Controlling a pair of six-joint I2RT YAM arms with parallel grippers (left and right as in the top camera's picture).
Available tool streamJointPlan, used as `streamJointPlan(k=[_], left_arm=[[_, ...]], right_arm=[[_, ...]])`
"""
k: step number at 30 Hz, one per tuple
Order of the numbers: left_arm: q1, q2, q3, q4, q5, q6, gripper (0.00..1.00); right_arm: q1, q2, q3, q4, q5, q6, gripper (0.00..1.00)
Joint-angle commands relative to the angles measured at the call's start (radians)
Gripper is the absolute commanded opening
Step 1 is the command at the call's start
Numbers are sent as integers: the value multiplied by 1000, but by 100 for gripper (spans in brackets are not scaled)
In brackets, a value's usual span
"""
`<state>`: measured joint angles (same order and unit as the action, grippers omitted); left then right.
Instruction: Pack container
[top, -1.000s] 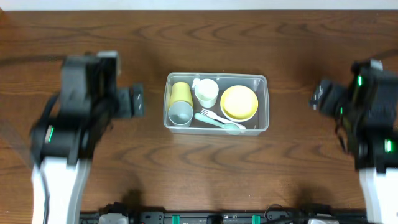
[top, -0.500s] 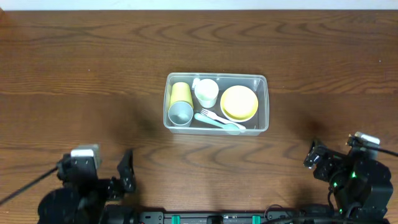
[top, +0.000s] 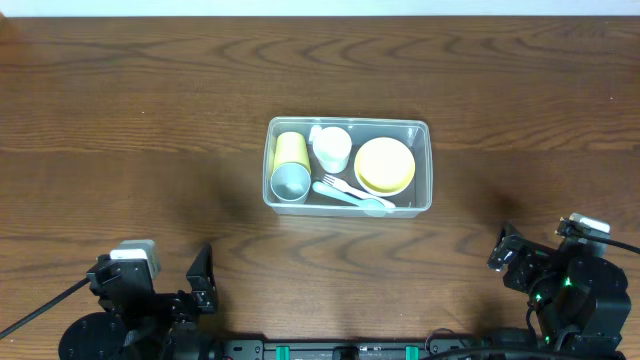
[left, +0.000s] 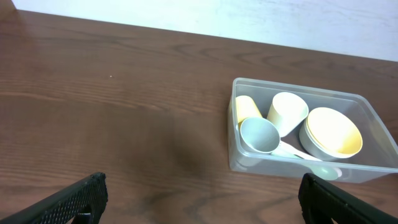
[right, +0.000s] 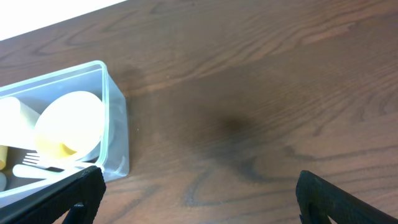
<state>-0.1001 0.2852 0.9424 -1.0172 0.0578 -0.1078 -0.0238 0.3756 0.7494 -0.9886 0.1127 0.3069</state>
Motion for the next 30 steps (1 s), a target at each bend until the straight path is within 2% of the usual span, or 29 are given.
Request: streamJointPlan(k=[1,4,9,14,18,23,30], left_arm=[[2,-2,-5,1,10,-10,98],[2,-2,-5,1,10,-9,98],[2,-2,-5,1,10,-10,98],[2,-2,-5,1,10,-10,98],[2,-2,-5,1,10,-9,98],[2,-2,-5,1,10,-10,98],[2,-2,-5,1,10,-10,98]], right_arm=[[14,-3,-5,-24,2,13,99],[14,-3,-6,-76,11,14,99],[14,-21,-19,-27,-16,-47,99],[14,-133,-115,172,-119,-239,99],[26,-254,-253,330,-242,-314,99],[60,-348,-448,606,-291,-324,99],[83,-354,-646,951,-293,-332,99]])
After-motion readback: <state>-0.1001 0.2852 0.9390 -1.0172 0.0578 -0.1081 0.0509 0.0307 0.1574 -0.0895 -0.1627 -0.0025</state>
